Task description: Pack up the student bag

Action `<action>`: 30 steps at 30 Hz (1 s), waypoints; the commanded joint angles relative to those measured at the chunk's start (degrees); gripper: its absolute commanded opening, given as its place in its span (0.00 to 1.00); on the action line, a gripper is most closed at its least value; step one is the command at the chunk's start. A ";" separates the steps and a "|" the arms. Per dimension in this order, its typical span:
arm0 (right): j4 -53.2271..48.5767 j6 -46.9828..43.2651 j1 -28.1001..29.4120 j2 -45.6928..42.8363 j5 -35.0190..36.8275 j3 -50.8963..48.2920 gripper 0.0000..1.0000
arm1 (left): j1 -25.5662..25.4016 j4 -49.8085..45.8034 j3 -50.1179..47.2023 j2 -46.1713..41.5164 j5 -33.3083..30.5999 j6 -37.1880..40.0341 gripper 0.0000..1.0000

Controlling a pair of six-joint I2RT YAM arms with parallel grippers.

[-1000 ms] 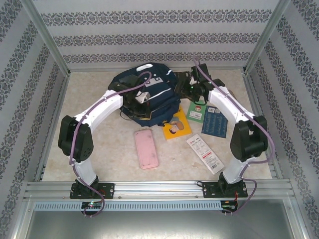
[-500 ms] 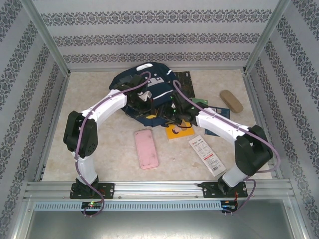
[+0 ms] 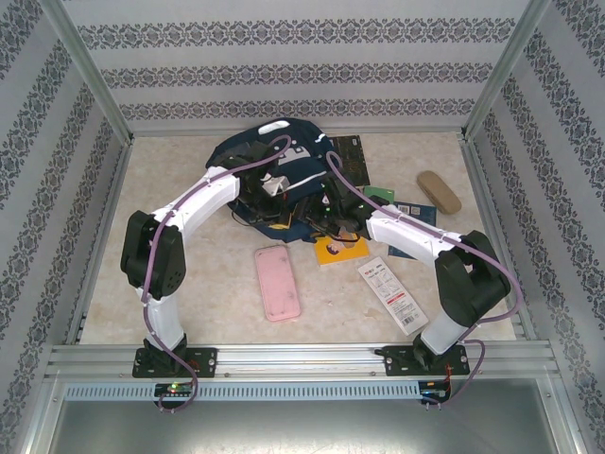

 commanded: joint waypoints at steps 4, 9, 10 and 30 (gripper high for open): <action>1.89 6.39 1.69 -1.65 2.96 2.20 0.46 | 0.54 -4.34 -1.50 -1.72 -1.72 5.18 0.00; -0.22 9.11 2.02 1.80 3.54 4.75 0.45 | 0.47 -2.60 -1.97 -1.68 -1.13 4.61 0.00; -0.09 9.53 2.01 2.40 3.30 5.01 0.45 | 0.44 -2.47 -2.02 -1.69 -1.14 4.49 0.00; -5.27 9.92 1.95 7.48 4.76 9.47 0.00 | 0.49 -3.83 -2.76 -1.12 -5.08 6.33 0.00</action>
